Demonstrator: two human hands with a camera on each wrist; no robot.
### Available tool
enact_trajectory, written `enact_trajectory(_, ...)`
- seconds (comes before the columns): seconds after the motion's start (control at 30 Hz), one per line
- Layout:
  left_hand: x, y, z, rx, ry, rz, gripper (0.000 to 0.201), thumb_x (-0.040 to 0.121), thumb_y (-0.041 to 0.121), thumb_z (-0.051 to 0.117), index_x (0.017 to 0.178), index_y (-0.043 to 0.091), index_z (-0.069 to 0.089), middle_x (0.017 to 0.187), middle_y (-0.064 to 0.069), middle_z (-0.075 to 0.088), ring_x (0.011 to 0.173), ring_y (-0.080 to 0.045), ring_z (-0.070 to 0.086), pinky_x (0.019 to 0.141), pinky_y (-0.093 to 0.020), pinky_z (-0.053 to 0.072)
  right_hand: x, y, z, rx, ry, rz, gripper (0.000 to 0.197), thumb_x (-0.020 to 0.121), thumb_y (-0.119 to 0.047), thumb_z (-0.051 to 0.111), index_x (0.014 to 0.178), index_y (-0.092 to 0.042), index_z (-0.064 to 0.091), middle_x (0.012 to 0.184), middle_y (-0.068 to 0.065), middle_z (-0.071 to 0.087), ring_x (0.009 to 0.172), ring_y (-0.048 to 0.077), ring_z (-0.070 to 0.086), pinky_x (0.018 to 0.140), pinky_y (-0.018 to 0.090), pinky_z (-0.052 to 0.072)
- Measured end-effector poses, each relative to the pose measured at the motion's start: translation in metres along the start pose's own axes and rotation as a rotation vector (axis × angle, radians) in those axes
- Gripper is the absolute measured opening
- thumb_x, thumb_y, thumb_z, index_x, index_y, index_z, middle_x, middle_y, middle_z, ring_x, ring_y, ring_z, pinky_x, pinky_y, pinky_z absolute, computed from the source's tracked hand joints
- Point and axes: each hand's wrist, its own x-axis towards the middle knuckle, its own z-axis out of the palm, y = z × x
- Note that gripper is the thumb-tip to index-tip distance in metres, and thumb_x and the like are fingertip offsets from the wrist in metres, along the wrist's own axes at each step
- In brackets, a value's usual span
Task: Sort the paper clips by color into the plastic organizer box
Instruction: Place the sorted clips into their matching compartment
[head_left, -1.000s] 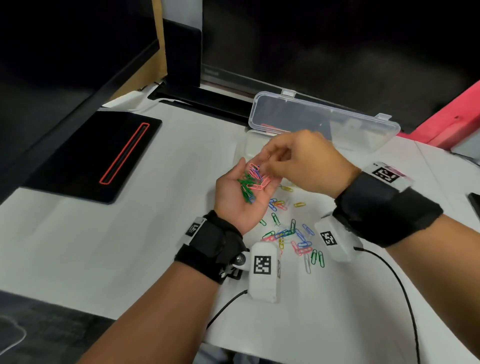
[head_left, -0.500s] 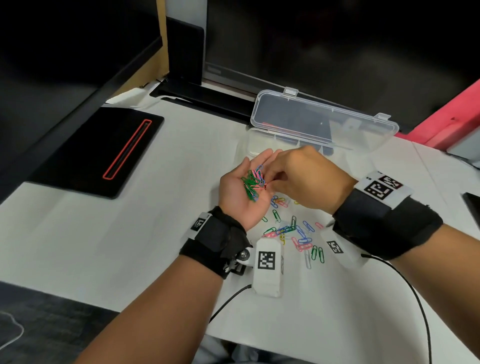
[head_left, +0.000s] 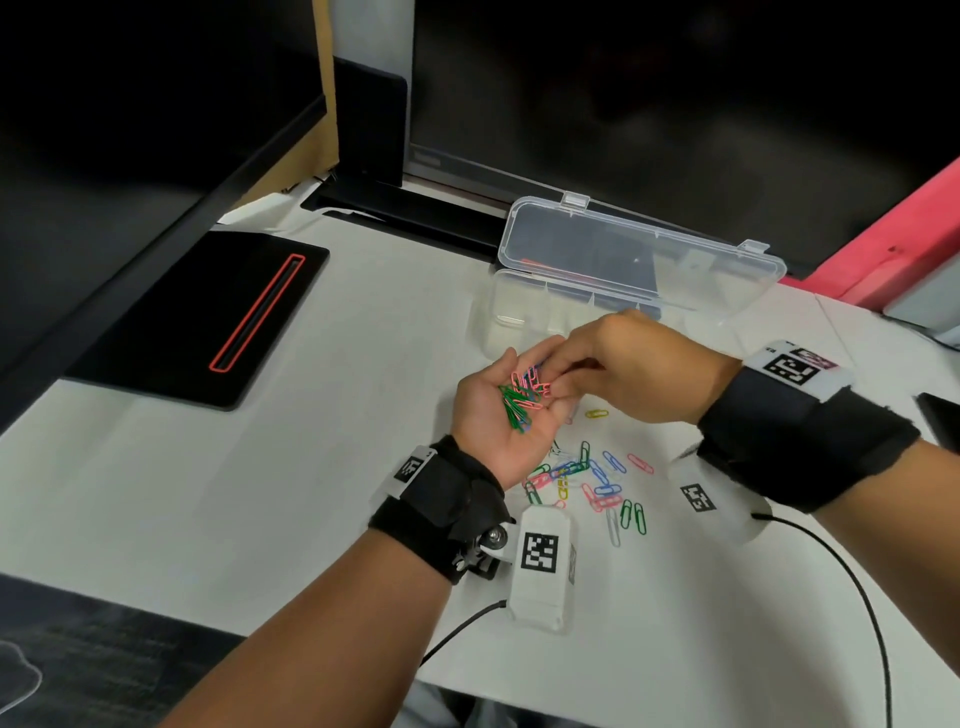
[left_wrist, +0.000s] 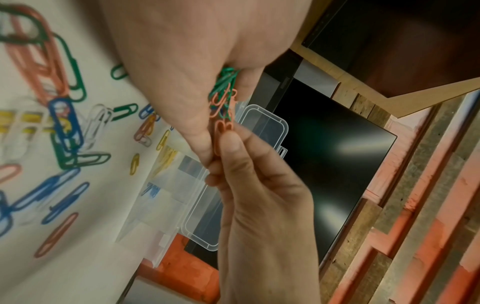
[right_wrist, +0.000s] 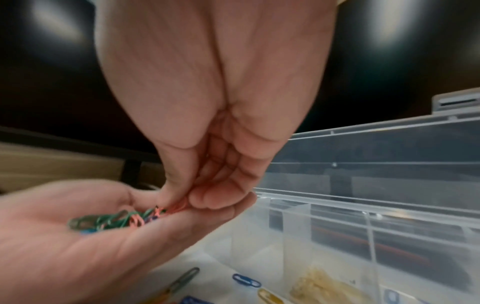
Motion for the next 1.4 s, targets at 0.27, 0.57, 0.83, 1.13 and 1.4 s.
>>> enact_trajectory(0.27,0.005,0.001,-0.002,0.038,-0.038,-0.016,0.046,0.103,0.024,0.031,0.125,-0.008,0.054,0.121,-0.026,0.063,0.112,-0.034,0.062,0.100,-0.044,0.047,-0.011,0.008,-0.007,0.358,0.021,0.068,0.025,0.094,-0.013,0.059,0.103,-0.033,0.073,0.068,-0.025,0.066,0.059,-0.002,0.051,0.061,0.010,0.044)
enact_trajectory(0.57,0.010,0.002,-0.005,0.078,-0.065,-0.035,0.046,0.103,0.027,0.030,0.122,-0.007,0.056,0.121,-0.025,0.064,0.108,-0.034,0.064,0.097,-0.042,0.049,-0.006,0.015,-0.002,1.716,0.268,0.447,0.017,0.079,-0.011,0.034,0.065,-0.013,0.044,0.064,0.002,0.034,0.050,0.014,0.031,0.046,0.024,0.027)
enact_trajectory(0.83,0.009,0.002,-0.003,0.046,-0.083,-0.022,0.050,0.101,0.035,0.036,0.116,-0.006,0.061,0.120,-0.024,0.063,0.113,-0.033,0.061,0.101,-0.042,0.046,0.002,-0.016,0.001,0.917,0.270,0.424,0.027,0.088,-0.021,0.058,0.062,-0.011,0.058,0.043,-0.005,0.044,0.032,0.011,0.034,0.038,0.019,0.022)
enact_trajectory(1.13,0.009,0.002,-0.004,0.080,-0.158,-0.048,0.067,0.100,0.048,0.031,0.120,-0.010,0.060,0.121,-0.023,0.056,0.116,-0.032,0.052,0.116,-0.038,0.027,0.011,-0.013,0.021,0.339,0.248,0.313,0.004,0.077,-0.020,0.075,0.076,-0.024,0.077,0.070,-0.005,0.074,0.069,0.012,0.070,0.072,0.035,0.059)
enact_trajectory(1.4,0.008,0.002,-0.002,0.088,-0.126,-0.028,0.061,0.100,0.046,0.036,0.120,-0.007,0.058,0.123,-0.024,0.060,0.119,-0.031,0.058,0.108,-0.040,0.040,-0.001,-0.008,0.011,1.159,0.222,0.404,0.013,0.090,-0.011,0.062,0.096,-0.001,0.068,0.083,0.018,0.067,0.038,0.003,0.045,0.035,0.014,0.022)
